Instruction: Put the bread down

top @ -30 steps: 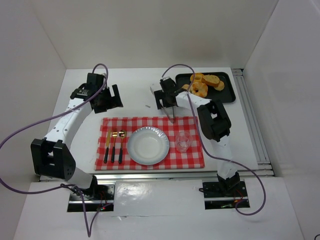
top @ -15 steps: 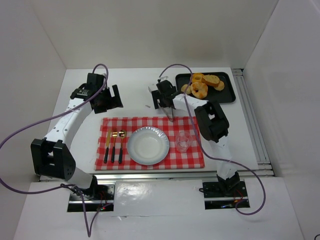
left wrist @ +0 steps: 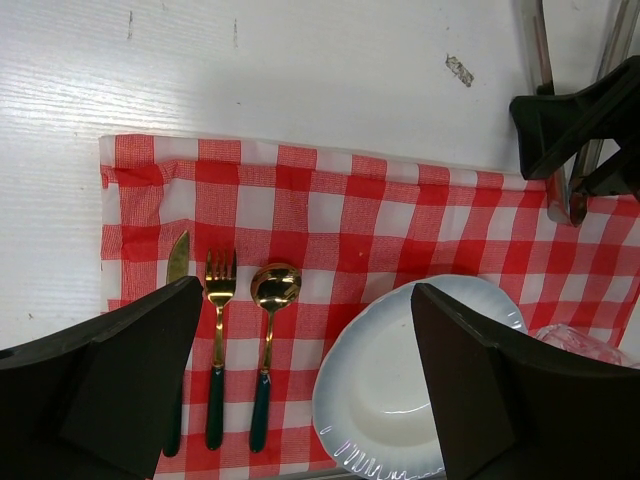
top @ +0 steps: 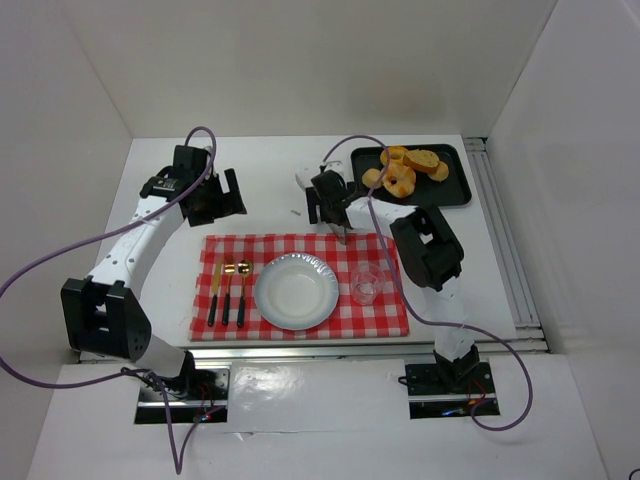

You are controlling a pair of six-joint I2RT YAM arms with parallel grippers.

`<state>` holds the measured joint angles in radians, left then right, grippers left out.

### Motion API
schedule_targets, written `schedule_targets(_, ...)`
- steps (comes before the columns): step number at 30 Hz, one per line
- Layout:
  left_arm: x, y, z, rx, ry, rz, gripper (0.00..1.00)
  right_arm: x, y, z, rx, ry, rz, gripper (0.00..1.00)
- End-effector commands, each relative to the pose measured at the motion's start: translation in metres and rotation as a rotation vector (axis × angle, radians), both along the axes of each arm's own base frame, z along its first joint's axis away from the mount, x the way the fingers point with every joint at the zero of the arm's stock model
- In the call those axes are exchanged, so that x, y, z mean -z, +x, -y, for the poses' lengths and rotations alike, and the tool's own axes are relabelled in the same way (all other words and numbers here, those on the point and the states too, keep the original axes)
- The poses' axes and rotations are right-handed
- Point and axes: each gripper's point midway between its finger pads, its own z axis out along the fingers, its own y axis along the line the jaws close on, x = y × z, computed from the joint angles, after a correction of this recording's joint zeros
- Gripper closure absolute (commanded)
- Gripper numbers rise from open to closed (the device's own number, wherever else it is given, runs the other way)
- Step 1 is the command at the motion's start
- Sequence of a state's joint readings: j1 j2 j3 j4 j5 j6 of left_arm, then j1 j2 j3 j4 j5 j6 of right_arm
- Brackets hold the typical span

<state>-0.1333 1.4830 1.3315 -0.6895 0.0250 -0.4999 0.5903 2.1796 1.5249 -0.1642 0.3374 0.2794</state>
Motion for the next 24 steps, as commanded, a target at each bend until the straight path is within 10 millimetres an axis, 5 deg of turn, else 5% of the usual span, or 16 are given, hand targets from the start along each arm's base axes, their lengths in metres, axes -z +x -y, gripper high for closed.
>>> schedule_targets(1, -0.028, 0.003, 0.002, 0.018, -0.012, 0.080, 0.01, 0.014, -0.018, 0.014, 0.039, -0.044, -0.027, 0.09)
schedule_targets(4, -0.028, 0.003, 0.002, 0.018, -0.012, 0.080, 0.01, 0.005, -0.016, 0.011, 0.032, -0.018, -0.004, 0.31)
schedule_targets(5, -0.028, 0.003, 0.002, 0.018, -0.012, 0.080, 0.01, -0.004, -0.013, 0.009, 0.025, -0.014, 0.013, 0.45)
schedule_targets(9, -0.028, 0.003, 0.002, 0.018, -0.012, 0.080, 0.01, -0.039, 0.004, -0.007, -0.015, -0.003, 0.084, 0.70)
schedule_targets(12, -0.028, 0.003, 0.002, 0.018, -0.012, 0.080, 0.01, -0.102, 0.020, -0.016, -0.035, 0.034, 0.183, 0.71)
schedule_targets(16, -0.032, 0.003, 0.002, 0.018, -0.013, 0.089, 0.01, -0.156, 0.020, -0.015, -0.053, 0.074, 0.222, 0.71)
schedule_targets(19, -0.032, 0.003, 0.002, 0.018, -0.013, 0.089, 0.01, -0.177, 0.011, -0.001, -0.067, 0.114, 0.196, 0.71)
schedule_targets(24, -0.032, 0.003, 0.002, 0.018, -0.013, 0.089, 0.01, -0.172, -0.023, 0.041, -0.057, 0.166, 0.091, 0.69)
